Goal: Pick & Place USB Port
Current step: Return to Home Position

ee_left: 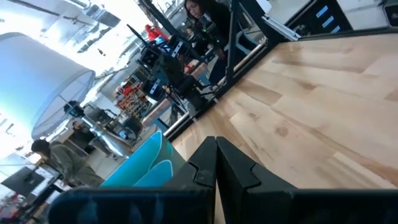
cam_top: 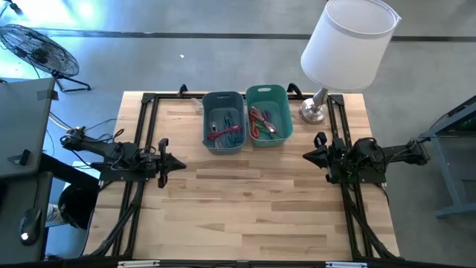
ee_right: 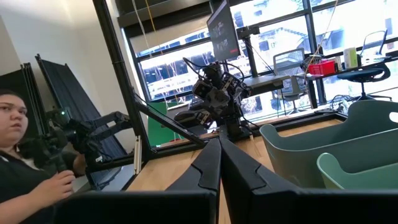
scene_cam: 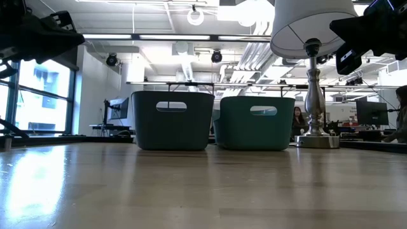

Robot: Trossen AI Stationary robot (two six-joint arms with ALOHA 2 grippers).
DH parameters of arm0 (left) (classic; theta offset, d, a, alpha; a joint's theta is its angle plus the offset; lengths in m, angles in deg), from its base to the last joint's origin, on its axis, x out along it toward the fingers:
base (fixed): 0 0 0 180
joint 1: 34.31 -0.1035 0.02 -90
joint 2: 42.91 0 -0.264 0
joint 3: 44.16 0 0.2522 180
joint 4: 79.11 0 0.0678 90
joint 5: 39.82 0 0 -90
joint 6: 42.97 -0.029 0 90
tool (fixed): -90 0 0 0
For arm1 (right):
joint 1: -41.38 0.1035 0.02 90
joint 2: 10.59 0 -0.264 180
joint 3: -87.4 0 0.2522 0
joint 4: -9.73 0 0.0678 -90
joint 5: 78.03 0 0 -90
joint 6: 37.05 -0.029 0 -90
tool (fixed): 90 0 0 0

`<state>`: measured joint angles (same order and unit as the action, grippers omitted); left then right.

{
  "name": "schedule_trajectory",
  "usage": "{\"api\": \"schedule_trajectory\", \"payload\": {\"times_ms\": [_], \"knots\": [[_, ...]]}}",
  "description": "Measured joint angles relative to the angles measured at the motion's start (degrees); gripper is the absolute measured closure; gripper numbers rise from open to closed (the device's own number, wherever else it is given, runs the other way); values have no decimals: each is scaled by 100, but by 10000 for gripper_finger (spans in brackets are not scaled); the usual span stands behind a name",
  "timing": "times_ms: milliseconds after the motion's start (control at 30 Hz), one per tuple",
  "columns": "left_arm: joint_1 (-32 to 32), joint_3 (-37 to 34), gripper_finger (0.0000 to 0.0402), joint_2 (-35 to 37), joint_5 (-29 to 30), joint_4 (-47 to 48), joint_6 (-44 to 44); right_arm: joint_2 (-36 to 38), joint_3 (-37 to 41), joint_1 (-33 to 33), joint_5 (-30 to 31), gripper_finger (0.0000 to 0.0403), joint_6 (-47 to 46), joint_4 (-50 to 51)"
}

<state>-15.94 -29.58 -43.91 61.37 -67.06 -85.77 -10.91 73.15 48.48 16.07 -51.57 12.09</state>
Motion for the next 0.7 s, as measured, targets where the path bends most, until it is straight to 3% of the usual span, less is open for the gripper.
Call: {"api": "schedule_trajectory", "payload": {"times_ms": [700], "knots": [[0, 0, 401, 0, -102, 7, 296, 1, 0, 0, 0, 402, 0, 0]]}}
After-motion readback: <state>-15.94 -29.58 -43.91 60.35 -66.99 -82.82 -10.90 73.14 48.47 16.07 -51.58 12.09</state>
